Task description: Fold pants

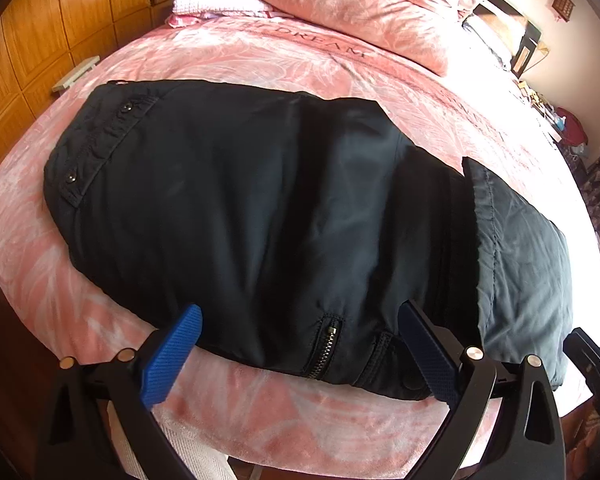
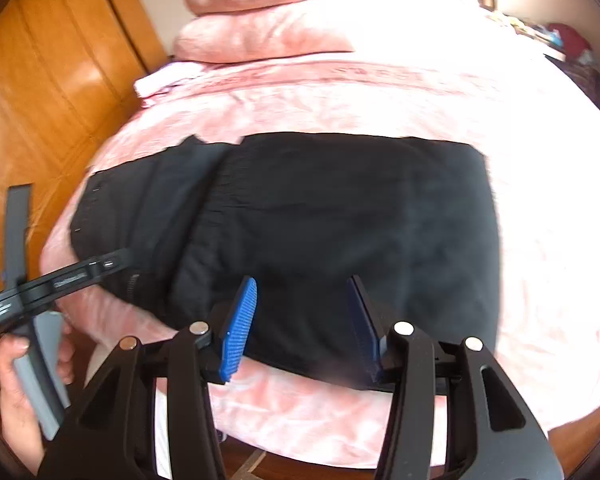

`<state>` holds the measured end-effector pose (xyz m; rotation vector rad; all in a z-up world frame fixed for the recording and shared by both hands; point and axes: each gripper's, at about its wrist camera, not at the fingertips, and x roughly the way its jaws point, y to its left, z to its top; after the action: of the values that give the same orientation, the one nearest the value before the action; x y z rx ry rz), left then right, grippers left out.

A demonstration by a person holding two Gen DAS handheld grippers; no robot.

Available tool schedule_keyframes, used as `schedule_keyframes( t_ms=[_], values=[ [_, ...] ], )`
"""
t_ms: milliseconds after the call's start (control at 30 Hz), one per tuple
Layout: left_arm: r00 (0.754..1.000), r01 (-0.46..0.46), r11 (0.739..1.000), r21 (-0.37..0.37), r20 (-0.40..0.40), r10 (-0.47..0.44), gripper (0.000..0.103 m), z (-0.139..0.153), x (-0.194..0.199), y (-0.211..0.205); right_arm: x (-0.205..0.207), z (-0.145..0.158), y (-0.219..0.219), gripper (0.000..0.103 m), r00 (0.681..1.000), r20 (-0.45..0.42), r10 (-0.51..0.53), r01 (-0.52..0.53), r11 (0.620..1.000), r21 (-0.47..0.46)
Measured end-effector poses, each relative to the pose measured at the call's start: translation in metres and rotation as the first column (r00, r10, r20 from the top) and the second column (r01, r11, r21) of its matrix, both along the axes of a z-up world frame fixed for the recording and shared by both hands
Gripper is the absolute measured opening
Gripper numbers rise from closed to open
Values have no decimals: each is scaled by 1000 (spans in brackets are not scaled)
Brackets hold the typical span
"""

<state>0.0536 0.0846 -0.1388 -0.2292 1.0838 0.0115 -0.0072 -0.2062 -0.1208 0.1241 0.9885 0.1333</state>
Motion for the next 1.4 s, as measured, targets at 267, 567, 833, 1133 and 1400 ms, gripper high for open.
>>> schedule_keyframes(
  t_ms=[267, 567, 833, 1133, 1400],
  values=[
    [996, 89, 996, 22, 9, -89, 99, -1, -2, -30, -3, -26, -32, 56, 991, -77, -109, 109, 994, 4],
    [989, 139, 989, 46, -51, -137, 99, -31, 5, -42, -2, -46, -10, 66, 995, -62, -75, 67, 992, -110],
    [996, 89, 996, -4, -15, -90, 99, 0, -11, 12, -1, -13, -4, 61, 999, 20, -26, 26, 1000, -17],
    [981, -160, 915, -370, -160, 107, 88, -30, -33, 110, 20, -11, 54, 61, 988, 14, 151, -151, 988, 18],
    [961, -238, 847, -476, -241, 134, 80, -60, -25, 135, 36, -30, 79, 61, 980, -48, 194, -194, 981, 3]
  ],
)
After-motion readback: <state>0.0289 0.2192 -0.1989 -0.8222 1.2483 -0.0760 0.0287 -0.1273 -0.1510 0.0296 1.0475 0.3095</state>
